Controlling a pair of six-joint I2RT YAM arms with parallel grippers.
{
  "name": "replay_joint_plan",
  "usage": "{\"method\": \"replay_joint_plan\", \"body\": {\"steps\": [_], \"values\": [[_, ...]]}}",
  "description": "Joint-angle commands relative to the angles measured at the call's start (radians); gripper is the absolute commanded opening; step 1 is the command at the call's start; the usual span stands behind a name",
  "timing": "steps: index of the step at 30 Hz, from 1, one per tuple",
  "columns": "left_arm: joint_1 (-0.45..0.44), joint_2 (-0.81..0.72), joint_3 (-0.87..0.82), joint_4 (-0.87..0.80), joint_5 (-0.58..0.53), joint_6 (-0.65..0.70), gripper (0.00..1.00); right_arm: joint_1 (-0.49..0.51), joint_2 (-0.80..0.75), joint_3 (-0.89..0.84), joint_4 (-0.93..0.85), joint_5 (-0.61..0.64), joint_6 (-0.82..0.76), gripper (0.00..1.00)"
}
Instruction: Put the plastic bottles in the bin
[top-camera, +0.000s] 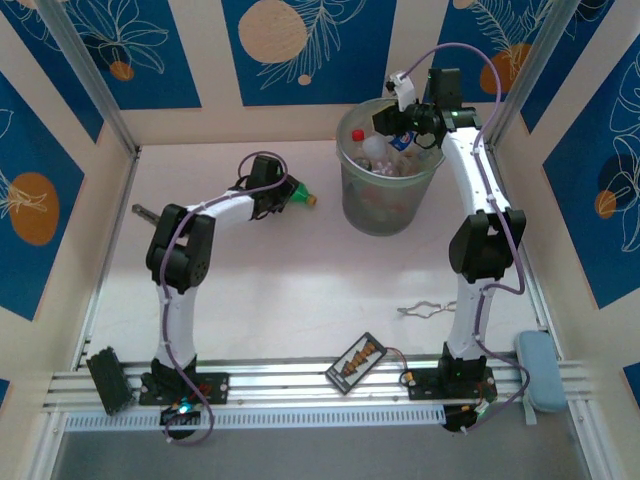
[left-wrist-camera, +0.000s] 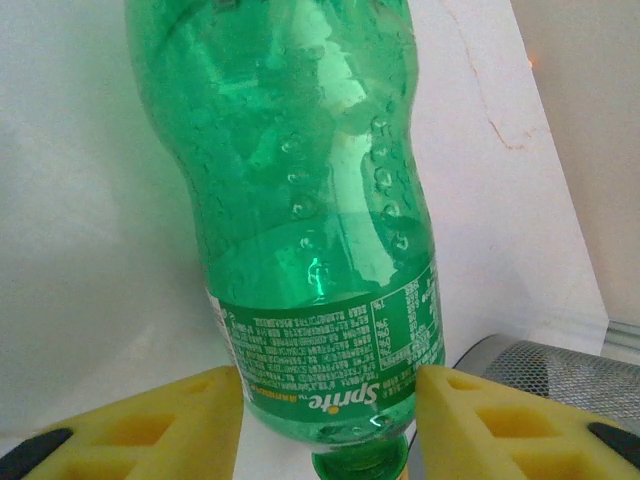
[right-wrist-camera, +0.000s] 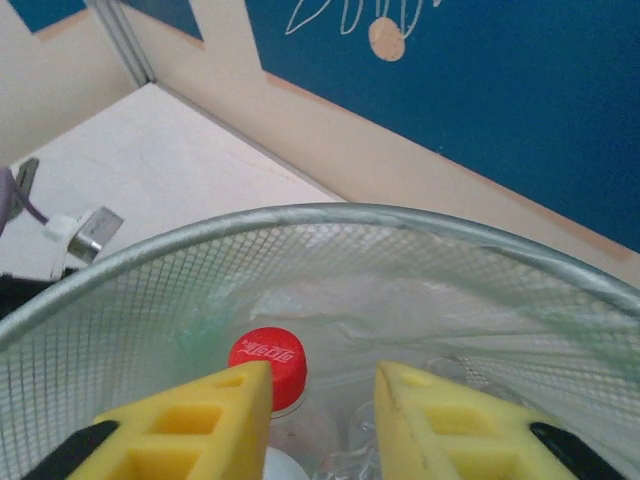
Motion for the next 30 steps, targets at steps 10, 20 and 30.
{"method": "replay_joint_plan", "body": {"steps": [10, 20, 30], "values": [[0.002, -0.180, -0.112, -0.041, -0.044, 0.022, 0.43, 0.015, -0.152, 0.144, -0.185, 0.036, 0.153, 0.68], [-0.008, -0.296, -0.195, -0.116, -0.120, 0.093, 1.00, 0.059, -0.439, -0.199, -0.175, -0.009, 0.298, 0.78], [0.047, -0.124, -0.093, -0.112, -0.155, 0.077, 1.00, 0.061, -0.604, -0.373, -0.222, 0.032, 0.291, 0.79]]}}
